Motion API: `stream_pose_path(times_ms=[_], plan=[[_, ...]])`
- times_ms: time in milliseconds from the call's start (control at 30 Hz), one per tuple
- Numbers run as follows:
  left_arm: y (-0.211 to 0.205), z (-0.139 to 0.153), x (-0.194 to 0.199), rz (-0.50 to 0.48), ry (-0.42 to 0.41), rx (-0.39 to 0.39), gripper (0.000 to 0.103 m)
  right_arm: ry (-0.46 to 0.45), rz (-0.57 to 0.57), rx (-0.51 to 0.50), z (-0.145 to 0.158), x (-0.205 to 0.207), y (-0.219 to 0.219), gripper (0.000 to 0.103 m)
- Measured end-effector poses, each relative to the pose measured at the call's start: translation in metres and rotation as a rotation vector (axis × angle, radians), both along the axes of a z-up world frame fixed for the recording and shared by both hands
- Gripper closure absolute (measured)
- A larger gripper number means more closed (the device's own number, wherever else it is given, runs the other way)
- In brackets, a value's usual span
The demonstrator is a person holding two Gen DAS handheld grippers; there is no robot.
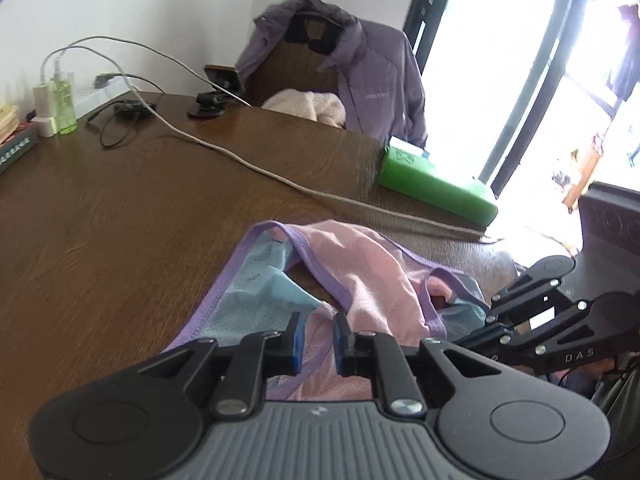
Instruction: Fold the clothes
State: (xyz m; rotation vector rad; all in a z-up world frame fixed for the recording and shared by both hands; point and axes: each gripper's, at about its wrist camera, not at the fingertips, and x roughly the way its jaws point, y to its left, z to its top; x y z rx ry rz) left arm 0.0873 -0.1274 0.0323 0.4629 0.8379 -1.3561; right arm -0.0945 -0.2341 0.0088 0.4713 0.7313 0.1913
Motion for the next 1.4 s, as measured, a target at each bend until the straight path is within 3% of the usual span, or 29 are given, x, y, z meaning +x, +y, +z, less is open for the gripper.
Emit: stream_pose_path(times_ms=[167, 300, 467, 600, 700, 867, 1167, 1333, 1400], plan=[[-0.011, -0.010, 0.002, -0.049, 0.061, 0.009, 0.089, -0.002, -0.031, 0.011, -0.001, -0.004, 0.001, 0.102], [-0.012, -0.016, 0.000, -0.057, 0.056, 0.029, 0.100, 0.003, -0.027, 0.016, -0.003, -0.003, 0.000, 0.102], [0.009, -0.002, 0.004, 0.023, 0.065, -0.073, 0.101, -0.022, -0.025, 0.021, -0.001, -0.007, -0.001, 0.102], [0.027, 0.011, 0.001, 0.054, 0.054, -0.128, 0.102, -0.133, -0.006, -0.006, 0.014, -0.014, 0.004, 0.102], [0.026, 0.010, -0.001, 0.056, 0.048, -0.098, 0.100, -0.140, 0.001, -0.056, 0.019, -0.013, 0.011, 0.102], [0.008, -0.009, 0.006, 0.061, 0.061, -0.002, 0.095, -0.044, -0.019, -0.039, 0.006, -0.010, 0.007, 0.102], [0.000, -0.013, -0.014, 0.006, -0.037, 0.026, 0.091, -0.018, -0.025, -0.020, -0.003, -0.017, 0.003, 0.102], [0.004, -0.011, -0.007, 0.021, 0.057, -0.007, 0.090, -0.021, -0.030, -0.002, -0.004, -0.016, 0.000, 0.102], [0.002, -0.014, -0.007, 0.025, 0.051, 0.012, 0.091, -0.022, -0.028, -0.002, -0.004, -0.017, 0.000, 0.102]])
